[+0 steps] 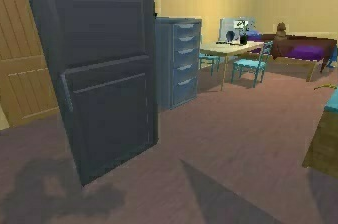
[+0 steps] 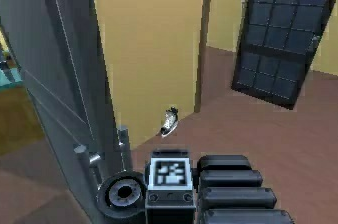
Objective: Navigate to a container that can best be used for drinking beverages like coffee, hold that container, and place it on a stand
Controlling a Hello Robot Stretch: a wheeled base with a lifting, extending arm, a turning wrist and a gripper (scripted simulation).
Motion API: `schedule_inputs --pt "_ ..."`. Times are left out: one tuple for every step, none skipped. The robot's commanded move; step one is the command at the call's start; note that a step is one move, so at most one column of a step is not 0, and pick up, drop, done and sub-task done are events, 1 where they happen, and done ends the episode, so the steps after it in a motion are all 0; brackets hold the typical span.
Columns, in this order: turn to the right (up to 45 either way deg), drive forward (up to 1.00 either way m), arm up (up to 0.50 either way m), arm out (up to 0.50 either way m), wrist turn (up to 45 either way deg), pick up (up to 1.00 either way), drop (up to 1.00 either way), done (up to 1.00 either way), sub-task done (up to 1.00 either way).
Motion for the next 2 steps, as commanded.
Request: schedule_inputs --pt "18.0 0.00 0.00 0.00 0.0 0.00 0.00 0.00 0.00" --pt "0.0 0.30 0.00 0.00 0.0 0.00 0.00 0.00 0.00"
